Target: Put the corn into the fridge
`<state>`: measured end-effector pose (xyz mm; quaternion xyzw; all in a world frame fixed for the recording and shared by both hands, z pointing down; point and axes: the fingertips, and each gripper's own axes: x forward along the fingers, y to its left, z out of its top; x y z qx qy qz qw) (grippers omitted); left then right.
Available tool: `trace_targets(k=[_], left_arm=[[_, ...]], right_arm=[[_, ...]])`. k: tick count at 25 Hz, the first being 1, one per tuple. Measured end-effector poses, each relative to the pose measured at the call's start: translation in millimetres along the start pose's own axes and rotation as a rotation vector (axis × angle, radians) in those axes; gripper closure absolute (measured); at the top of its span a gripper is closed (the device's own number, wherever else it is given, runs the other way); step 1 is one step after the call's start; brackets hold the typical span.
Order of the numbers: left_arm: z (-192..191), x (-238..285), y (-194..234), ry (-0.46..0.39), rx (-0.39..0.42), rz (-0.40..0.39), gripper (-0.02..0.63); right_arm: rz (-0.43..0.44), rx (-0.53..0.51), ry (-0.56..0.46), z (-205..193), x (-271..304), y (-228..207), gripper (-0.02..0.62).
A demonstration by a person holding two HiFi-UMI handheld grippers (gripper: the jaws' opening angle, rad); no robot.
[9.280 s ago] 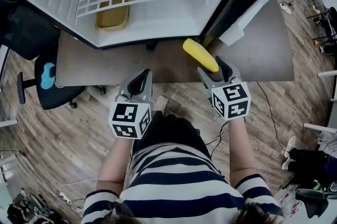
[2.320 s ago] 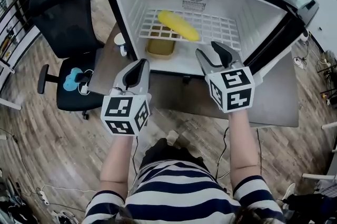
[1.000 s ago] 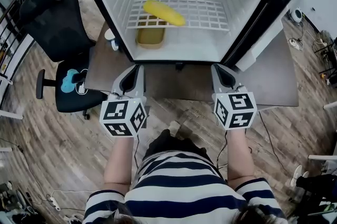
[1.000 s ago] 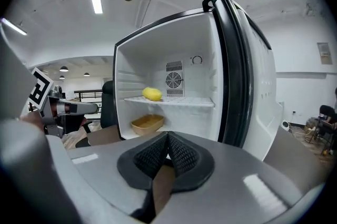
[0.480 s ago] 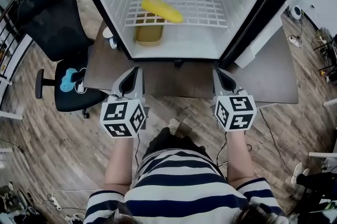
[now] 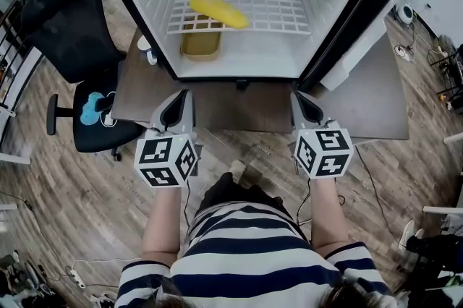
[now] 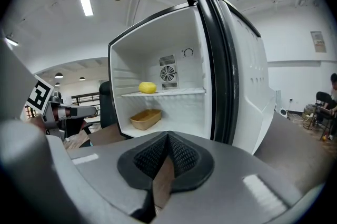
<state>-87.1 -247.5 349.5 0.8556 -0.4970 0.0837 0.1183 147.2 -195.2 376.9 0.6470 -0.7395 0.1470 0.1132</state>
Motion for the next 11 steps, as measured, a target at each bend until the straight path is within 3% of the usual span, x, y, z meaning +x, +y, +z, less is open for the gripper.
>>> trace_targets(k=[11], left_arm=[[0.3, 5.2, 6.1, 0.004, 0.002, 0.008, 0.606]], right_arm=[[0.041, 0.035, -0.003, 3.5, 10.8, 3.4, 0.6]])
